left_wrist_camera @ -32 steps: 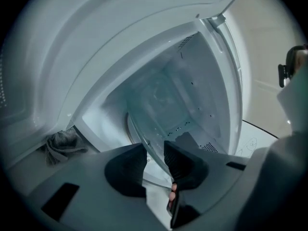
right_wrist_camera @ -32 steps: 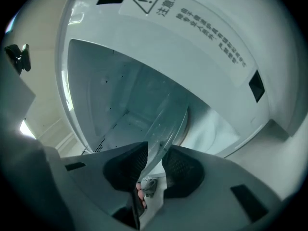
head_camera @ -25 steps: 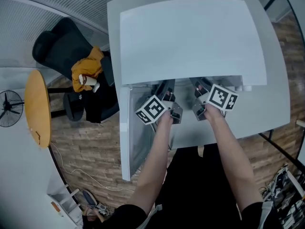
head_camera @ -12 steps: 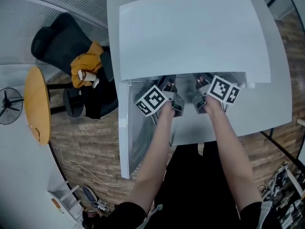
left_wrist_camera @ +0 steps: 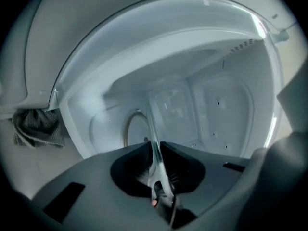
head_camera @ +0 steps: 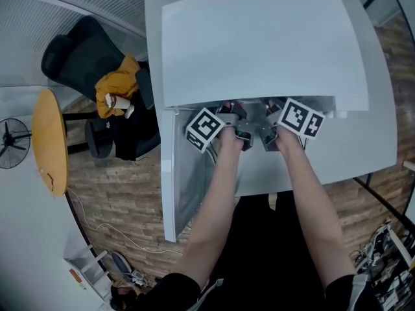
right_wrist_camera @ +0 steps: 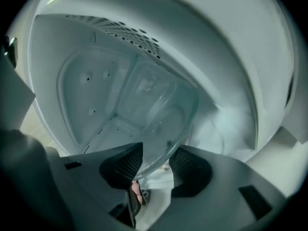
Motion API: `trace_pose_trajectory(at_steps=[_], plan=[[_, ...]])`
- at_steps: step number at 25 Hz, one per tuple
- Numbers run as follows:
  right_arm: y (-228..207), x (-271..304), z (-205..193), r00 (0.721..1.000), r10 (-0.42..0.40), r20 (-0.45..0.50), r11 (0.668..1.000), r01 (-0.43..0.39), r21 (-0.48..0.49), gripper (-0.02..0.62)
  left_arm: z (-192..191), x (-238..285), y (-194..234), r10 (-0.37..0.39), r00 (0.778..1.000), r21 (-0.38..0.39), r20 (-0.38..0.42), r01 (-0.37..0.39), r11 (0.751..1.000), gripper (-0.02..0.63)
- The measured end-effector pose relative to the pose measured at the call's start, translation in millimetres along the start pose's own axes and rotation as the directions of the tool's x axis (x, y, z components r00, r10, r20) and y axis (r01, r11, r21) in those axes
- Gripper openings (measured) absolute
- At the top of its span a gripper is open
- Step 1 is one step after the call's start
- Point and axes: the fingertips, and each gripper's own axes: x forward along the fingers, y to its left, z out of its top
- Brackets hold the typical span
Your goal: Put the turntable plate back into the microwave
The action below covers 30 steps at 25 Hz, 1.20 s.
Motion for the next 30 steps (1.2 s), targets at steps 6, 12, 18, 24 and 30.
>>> trace_pose_trajectory(at_steps=[6,12,18,24,30], plan=[[0,-10,-8,1.0,0.026,-0.007,0.997,-0.025,0.078,0.183,5,2,2,0.016,1.0,-0.016,0.027,-0.016,1.0,0.037],[6,-29,-17,0.999,0.048,-0.015,0.994,-0.046,0.096,0.153,8,3,4,0.03,0.999,-0.016,0.04,-0.029,0.999,0.037],[3,-30,-24,0.999,0.041,-0.001,0.992,-0.041,0.123,0.077,7,3,9,0.051,0.998,-0.017,0.04,-0.05,0.999,0.043],[1,-31,-21,0.998,0.039,0.043,0.991,-0.044,0.123,0.057,1,-2,14,0.094,0.995,-0.008,0.029,-0.094,0.996,0.055],[1,-30,-13,0.998,0.031,0.059,0.993,-0.037,0.112,0.044,-8,-9,14,0.081,0.997,-0.003,0.015,-0.081,0.997,0.094]])
